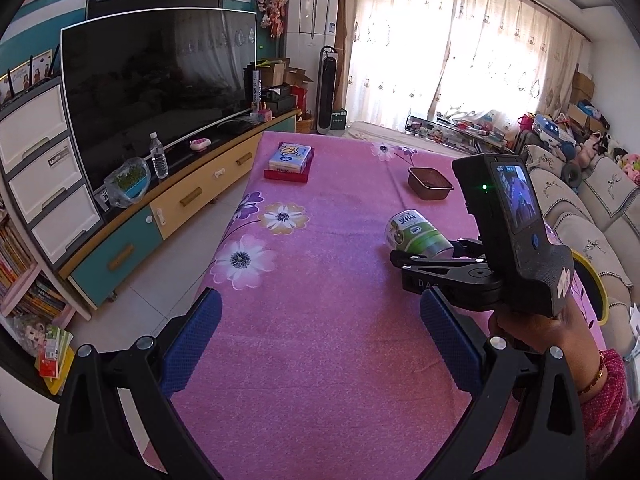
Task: Collect trash
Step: 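Grasp the green-and-white plastic jar with the right gripper and lift it, then carry the jar over the yellow bin and open the right gripper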
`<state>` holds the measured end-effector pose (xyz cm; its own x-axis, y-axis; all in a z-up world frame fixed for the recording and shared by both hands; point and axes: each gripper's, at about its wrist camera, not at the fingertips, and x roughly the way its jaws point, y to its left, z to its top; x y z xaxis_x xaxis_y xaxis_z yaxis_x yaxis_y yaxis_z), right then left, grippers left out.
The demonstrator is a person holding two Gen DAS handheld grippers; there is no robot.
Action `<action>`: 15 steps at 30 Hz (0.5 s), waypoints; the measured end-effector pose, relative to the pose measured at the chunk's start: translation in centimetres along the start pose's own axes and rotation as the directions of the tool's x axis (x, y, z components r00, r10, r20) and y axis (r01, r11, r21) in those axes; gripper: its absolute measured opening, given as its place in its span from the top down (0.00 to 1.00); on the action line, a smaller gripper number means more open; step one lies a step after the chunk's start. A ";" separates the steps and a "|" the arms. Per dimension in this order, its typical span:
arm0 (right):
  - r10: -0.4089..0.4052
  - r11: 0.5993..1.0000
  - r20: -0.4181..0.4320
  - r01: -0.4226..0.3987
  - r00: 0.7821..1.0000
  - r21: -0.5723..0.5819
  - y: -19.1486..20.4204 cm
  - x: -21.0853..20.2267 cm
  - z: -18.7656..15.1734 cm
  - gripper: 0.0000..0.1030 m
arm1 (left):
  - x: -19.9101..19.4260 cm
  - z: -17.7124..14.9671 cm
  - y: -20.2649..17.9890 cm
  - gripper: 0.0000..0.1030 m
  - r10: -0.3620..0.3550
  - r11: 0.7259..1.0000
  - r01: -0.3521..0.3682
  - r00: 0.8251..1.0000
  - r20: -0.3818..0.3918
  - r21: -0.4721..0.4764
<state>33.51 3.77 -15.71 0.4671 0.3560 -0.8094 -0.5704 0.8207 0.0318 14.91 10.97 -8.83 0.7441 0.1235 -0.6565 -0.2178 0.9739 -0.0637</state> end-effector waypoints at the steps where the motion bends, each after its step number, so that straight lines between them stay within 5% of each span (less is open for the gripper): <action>1: 0.001 1.000 0.006 -0.001 1.000 -0.002 0.0 -0.3 -0.1 0.53 | -0.1 0.0 -0.1 0.05 0.000 1.000 0.000 1.000 -0.002 0.002; 15: -0.048 0.997 0.082 0.044 0.995 0.056 -4.9 -6.7 -3.7 0.53 | 1.1 0.2 -2.0 0.05 -0.038 0.999 0.039 0.999 -0.021 0.018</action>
<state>30.68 -4.24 -12.60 0.5480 0.3516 -0.7590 -0.5109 0.8591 0.0291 16.25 9.24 -9.28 0.7385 0.0821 -0.6692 -0.1774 0.9813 -0.0754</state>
